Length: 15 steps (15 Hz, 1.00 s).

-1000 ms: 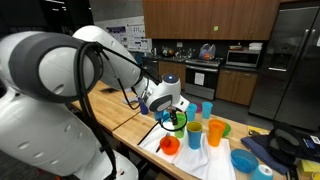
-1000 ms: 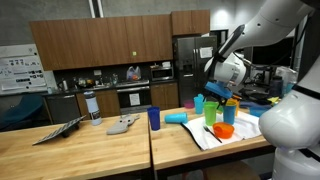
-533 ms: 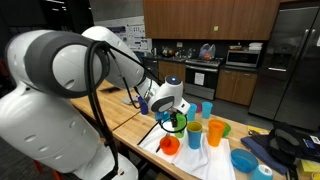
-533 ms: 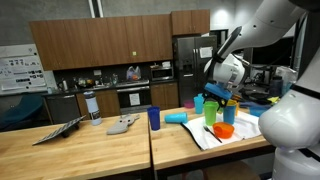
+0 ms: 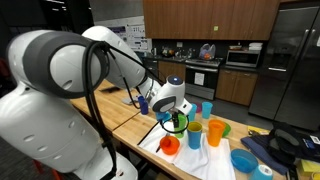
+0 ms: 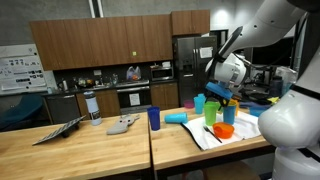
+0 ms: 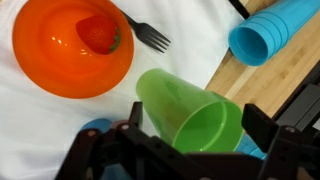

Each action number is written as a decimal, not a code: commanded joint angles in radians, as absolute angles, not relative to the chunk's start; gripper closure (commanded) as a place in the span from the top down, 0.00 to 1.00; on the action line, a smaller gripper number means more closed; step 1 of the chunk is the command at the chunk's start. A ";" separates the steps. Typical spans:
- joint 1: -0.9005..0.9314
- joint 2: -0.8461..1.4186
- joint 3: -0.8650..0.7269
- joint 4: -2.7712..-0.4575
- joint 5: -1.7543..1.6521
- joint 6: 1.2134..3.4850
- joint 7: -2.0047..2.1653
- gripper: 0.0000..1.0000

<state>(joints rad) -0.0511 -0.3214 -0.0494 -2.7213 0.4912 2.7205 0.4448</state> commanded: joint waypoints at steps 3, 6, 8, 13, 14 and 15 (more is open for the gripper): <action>-0.056 -0.313 -0.056 -2.706 0.528 2.743 0.489 1.00; -0.058 -0.314 -0.062 -2.711 0.542 2.758 0.503 1.00; -0.061 -0.304 -0.072 -2.705 0.549 2.759 0.497 1.00; -0.038 -0.252 -0.106 -2.689 0.640 2.784 0.453 1.00; -0.026 -0.240 -0.121 -2.680 0.669 2.793 0.430 1.00; -0.016 -0.237 -0.121 -2.680 0.701 2.807 0.419 1.00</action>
